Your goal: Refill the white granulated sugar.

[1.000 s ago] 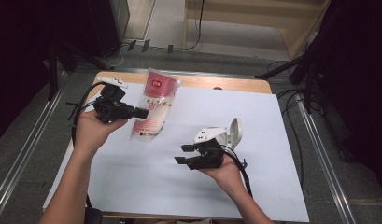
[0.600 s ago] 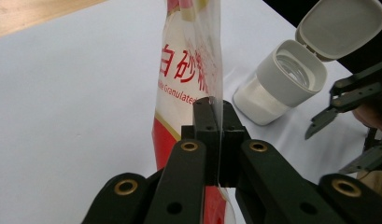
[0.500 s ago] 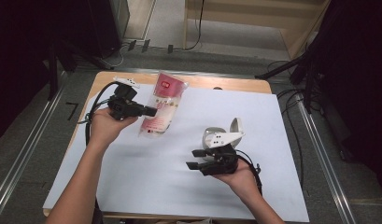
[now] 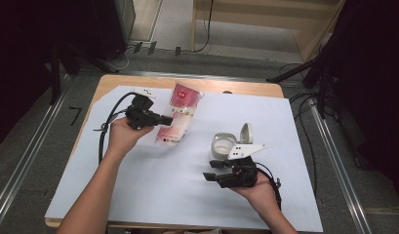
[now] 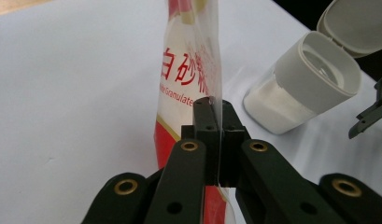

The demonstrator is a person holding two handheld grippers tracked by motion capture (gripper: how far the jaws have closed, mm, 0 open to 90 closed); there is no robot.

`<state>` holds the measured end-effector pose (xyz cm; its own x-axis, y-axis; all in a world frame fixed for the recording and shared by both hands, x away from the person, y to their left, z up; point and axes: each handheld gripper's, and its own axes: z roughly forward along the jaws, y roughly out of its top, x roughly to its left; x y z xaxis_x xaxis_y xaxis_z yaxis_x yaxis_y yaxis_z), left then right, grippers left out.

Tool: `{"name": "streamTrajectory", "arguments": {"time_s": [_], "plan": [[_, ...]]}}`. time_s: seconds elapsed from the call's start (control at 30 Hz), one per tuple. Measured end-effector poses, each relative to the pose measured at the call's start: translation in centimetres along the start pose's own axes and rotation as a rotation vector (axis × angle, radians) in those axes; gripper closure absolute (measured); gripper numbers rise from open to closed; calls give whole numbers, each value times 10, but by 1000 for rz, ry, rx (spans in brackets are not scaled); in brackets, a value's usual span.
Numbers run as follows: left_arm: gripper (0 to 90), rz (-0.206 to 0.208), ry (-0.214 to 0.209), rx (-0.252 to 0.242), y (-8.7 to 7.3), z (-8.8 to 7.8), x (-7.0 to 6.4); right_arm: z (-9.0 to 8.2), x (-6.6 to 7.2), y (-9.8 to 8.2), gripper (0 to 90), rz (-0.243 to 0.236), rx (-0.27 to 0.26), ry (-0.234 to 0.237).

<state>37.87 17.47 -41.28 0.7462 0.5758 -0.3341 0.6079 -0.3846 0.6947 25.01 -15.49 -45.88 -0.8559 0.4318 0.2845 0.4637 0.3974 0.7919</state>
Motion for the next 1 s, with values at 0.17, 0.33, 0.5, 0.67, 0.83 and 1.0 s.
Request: {"name": "streamTrajectory", "arguments": {"time_s": [0.17, 0.33, 0.5, 0.67, 0.83, 1.0], "plan": [[900, 30, 17, 1, -5, -5, -1, -3, -3, -4, 490, 21, -7, -7], [900, 46, 2, 7, -13, -9, -2, -4, -2, -6, 489, 5, -6, -17], [900, 46, 5, 5, -19, -14, 0, -6, 0, -7, 488, 3, -5, -28], [900, 35, -1, -9, -25, -16, 3, -7, -1, -8, 483, 6, -2, -33], [895, 51, 2, -6, -33, -20, 5, -6, 0, -7, 484, -7, -8, -49], [892, 71, -3, 6, -40, -25, 5, -6, -1, -8, 485, -5, -7, -50]]}}
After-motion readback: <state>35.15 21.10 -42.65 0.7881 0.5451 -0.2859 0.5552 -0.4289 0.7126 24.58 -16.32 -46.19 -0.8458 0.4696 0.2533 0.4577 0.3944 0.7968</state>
